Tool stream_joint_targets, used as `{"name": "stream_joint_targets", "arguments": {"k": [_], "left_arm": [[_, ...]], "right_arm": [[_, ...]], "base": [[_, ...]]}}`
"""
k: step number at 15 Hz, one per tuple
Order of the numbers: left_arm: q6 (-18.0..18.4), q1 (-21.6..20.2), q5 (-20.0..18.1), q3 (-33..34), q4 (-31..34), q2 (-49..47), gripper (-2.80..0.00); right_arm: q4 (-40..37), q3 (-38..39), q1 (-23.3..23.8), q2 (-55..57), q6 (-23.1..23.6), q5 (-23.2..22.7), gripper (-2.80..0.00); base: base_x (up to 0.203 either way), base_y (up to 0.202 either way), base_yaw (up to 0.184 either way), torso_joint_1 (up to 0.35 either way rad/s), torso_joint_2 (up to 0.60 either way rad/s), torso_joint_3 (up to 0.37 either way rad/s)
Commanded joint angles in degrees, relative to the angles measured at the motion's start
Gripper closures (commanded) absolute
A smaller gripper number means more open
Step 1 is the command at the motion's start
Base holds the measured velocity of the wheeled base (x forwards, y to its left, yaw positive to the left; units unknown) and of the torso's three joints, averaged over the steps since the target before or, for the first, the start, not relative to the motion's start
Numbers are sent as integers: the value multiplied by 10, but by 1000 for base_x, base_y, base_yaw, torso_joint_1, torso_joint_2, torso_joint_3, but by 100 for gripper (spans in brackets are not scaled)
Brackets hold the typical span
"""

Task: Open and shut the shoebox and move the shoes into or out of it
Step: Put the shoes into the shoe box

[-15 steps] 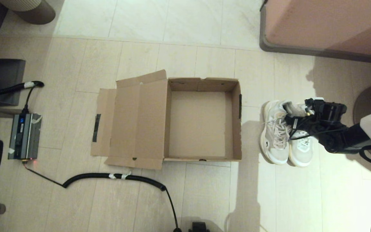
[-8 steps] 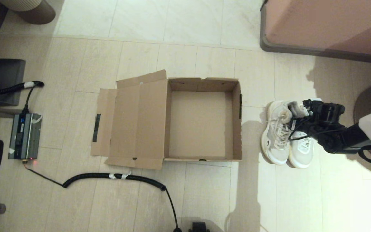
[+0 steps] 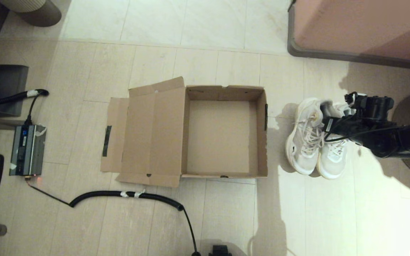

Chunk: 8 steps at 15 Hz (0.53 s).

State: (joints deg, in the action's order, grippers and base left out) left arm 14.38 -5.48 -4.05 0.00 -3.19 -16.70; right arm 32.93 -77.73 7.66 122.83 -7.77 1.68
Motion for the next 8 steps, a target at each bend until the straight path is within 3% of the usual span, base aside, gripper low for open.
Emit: {"name": "stream_joint_targets", "arguments": {"k": [1, 4, 8], "left_arm": [[-16, 6, -5, 4, 0, 7, 0], [-47, 81, 3, 1, 32, 16, 0], [-52, 48, 17, -2, 36, 79, 0]], "right_arm": [[-11, 3, -3, -51, -1, 1, 0], [-55, 3, -6, -103, -2, -1, 0], [-123, -3, -46, -165, -2, -7, 0]], "base": [[0, 0, 0, 0, 0, 0], [0, 0, 0, 0, 0, 0], [0, 0, 0, 0, 0, 0]]}}
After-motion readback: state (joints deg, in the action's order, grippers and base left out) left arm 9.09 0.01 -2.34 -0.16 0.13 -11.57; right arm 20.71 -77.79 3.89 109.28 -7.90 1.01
